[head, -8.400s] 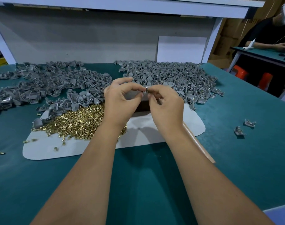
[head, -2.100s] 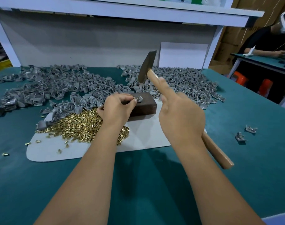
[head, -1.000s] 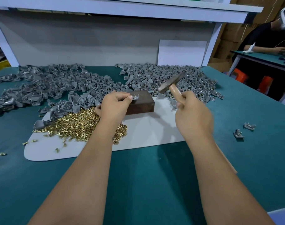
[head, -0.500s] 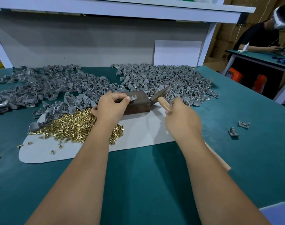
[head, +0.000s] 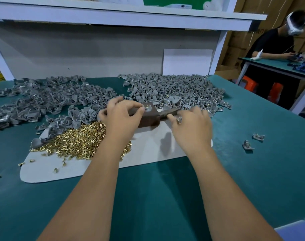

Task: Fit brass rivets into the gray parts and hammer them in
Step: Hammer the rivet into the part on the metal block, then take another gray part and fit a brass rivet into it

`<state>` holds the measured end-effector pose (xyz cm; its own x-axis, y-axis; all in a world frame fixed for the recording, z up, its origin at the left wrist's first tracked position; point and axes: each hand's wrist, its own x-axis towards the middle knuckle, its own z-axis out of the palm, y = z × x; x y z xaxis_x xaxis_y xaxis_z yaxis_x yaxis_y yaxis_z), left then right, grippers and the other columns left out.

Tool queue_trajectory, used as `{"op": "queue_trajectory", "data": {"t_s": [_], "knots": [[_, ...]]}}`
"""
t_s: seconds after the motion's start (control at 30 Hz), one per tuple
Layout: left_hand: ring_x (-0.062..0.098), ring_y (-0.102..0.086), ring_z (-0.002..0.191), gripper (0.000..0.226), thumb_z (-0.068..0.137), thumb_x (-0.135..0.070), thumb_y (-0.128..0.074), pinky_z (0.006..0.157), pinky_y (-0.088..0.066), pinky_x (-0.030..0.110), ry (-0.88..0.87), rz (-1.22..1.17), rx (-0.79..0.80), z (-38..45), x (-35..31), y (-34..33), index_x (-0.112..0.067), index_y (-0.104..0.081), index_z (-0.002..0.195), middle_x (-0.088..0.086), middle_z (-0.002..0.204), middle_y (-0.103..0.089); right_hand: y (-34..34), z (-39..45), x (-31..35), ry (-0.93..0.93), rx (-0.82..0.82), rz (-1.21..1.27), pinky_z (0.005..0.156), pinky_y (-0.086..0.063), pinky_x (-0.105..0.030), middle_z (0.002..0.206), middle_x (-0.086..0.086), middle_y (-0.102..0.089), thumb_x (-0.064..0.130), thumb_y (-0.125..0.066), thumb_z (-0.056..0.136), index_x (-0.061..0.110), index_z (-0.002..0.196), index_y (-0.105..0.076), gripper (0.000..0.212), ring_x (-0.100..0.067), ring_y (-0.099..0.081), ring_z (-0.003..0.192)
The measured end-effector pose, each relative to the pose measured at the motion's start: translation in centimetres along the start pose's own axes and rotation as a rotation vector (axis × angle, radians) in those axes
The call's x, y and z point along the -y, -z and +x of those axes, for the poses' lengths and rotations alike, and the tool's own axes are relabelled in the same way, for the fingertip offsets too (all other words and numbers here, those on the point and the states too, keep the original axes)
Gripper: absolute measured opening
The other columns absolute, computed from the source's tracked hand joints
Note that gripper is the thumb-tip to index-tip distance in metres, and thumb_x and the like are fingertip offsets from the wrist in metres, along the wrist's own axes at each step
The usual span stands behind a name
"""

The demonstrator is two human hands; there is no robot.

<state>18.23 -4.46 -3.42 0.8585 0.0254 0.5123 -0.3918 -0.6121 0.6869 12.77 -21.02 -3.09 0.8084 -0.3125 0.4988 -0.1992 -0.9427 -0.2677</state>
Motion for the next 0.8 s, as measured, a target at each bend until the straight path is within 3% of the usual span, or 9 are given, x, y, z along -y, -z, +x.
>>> {"op": "queue_trajectory", "data": {"t_s": [0.13,0.23,0.3,0.37,0.5,0.57,0.63,0.7,0.8], "knots": [[-0.001,-0.034,0.118,0.008,0.087,-0.032,-0.073,0.093,-0.011,0.024,-0.183,-0.094,0.048,-0.5,-1.0,-0.6,-0.038,-0.072,0.092,-0.044,0.085,-0.045,-0.2,-0.2,1.4,0.086,-0.012,0.594,0.084,-0.044,-0.033,0.104,0.000,-0.062,0.018,-0.057,0.092,0.020,0.126,-0.059,0.034,-0.019,-0.054,0.100],[0.008,-0.044,0.119,0.011,0.087,-0.025,-0.074,0.112,-0.025,0.043,-0.191,-0.164,0.091,-0.8,-1.4,-0.9,-0.029,-0.076,0.097,-0.040,0.088,-0.045,-0.4,-0.3,1.4,0.083,-0.026,0.664,0.081,-0.046,-0.028,0.098,0.004,-0.064,0.002,-0.052,0.089,0.016,0.106,-0.069,0.028,-0.015,-0.058,0.094],[0.012,-0.047,0.117,0.011,0.087,-0.023,-0.074,0.109,-0.035,0.054,-0.187,-0.168,0.096,-0.9,-1.6,-0.8,-0.027,-0.076,0.097,-0.035,0.090,-0.044,-0.2,-0.3,1.2,0.060,0.037,0.767,0.078,-0.047,-0.020,0.092,0.010,-0.063,0.001,-0.053,0.084,0.022,0.098,-0.070,0.031,-0.005,-0.059,0.086],[0.009,-0.046,0.114,0.010,0.087,-0.023,-0.074,0.108,-0.034,0.056,-0.180,-0.159,0.082,-0.9,-1.7,-0.8,-0.027,-0.076,0.096,-0.034,0.089,-0.045,0.0,-0.2,1.3,0.052,0.100,0.822,0.074,-0.048,-0.016,0.090,0.010,-0.065,0.006,-0.056,0.081,0.029,0.093,-0.068,0.028,0.000,-0.058,0.079],[0.003,-0.039,0.115,0.014,0.090,-0.029,-0.070,0.111,-0.023,0.046,-0.201,-0.119,0.159,-1.0,-1.5,-0.9,-0.037,-0.074,0.100,-0.036,0.088,-0.056,0.1,0.2,0.8,0.024,0.043,0.702,0.074,-0.052,-0.036,0.085,0.002,-0.065,0.016,-0.065,0.083,0.020,0.088,-0.069,0.007,-0.013,-0.059,0.078],[0.002,-0.037,0.116,0.014,0.091,-0.031,-0.068,0.106,-0.019,0.037,-0.187,-0.104,0.141,-1.0,-1.4,-0.9,-0.037,-0.074,0.102,-0.037,0.089,-0.055,0.3,0.7,-0.1,-0.078,-0.055,0.657,0.082,-0.051,-0.039,0.095,-0.001,-0.065,0.018,-0.064,0.086,0.019,0.099,-0.068,0.013,-0.015,-0.059,0.086],[0.000,-0.035,0.115,0.014,0.092,-0.030,-0.066,0.101,-0.016,0.030,-0.142,-0.111,0.088,-1.0,-1.2,-0.9,-0.035,-0.075,0.102,-0.040,0.091,-0.049,0.6,1.0,-1.2,-0.170,-0.119,0.500,0.099,-0.043,-0.037,0.123,-0.006,-0.058,0.025,-0.057,0.092,0.017,0.126,-0.057,0.035,-0.020,-0.052,0.111],[0.000,-0.032,0.110,0.014,0.093,-0.030,-0.066,0.102,-0.019,0.033,-0.086,-0.124,0.035,-1.0,-0.9,-0.9,-0.033,-0.076,0.101,-0.039,0.093,-0.040,0.6,1.0,-1.5,-0.189,-0.132,0.271,0.106,-0.030,-0.039,0.139,-0.009,-0.043,0.033,-0.050,0.095,0.017,0.142,-0.040,0.050,-0.025,-0.036,0.127],[0.005,-0.036,0.110,0.013,0.094,-0.034,-0.063,0.112,-0.028,0.046,0.012,-0.144,-0.005,-0.6,-0.3,-0.5,-0.034,-0.075,0.100,-0.031,0.098,-0.042,0.6,0.2,-0.2,-0.049,-0.206,0.163,0.102,-0.028,-0.037,0.132,-0.010,-0.046,0.030,-0.053,0.092,0.017,0.133,-0.048,0.044,-0.026,-0.037,0.121]]}}
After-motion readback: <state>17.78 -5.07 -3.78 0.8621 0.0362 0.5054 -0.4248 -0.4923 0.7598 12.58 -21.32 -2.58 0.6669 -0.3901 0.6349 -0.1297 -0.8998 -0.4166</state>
